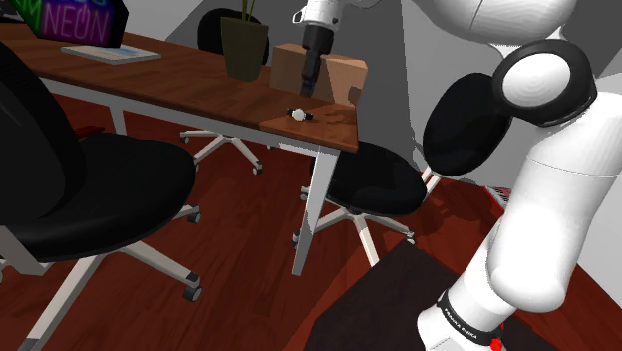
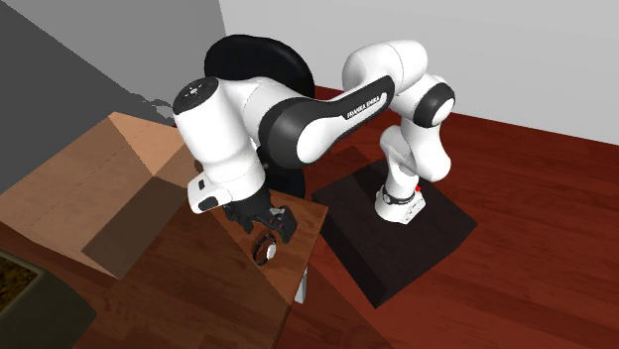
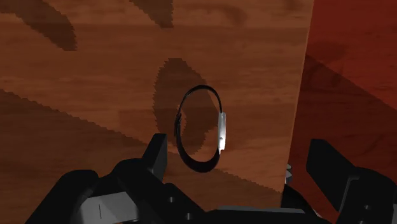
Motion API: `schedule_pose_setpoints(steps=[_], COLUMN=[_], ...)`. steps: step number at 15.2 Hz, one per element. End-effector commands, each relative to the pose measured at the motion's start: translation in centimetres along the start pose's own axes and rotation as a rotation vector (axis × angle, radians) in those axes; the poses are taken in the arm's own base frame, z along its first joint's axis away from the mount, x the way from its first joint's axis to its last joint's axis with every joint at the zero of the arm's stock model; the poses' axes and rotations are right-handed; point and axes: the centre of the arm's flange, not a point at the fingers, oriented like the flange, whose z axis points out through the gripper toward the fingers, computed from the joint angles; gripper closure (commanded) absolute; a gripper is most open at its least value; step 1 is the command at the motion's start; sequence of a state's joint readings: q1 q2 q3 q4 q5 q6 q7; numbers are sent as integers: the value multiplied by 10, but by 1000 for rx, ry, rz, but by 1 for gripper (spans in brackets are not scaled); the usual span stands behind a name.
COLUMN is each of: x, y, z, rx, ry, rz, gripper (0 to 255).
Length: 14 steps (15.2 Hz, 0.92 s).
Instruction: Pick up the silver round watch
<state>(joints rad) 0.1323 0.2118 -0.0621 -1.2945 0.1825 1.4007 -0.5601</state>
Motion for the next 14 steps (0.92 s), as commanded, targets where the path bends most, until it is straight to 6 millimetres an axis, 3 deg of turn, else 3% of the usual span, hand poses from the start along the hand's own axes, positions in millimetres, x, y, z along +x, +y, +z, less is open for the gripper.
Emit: schedule_pose_setpoints(steps=[1,8,9,14], x=[5,5,4,4], y=[1,7,7,7], z=[6,35,35,35], rx=[5,4,4,5], ry=[-3,-3,-3,-3], rz=[-14,-14,-14,-14], gripper=[0,0,255,255])
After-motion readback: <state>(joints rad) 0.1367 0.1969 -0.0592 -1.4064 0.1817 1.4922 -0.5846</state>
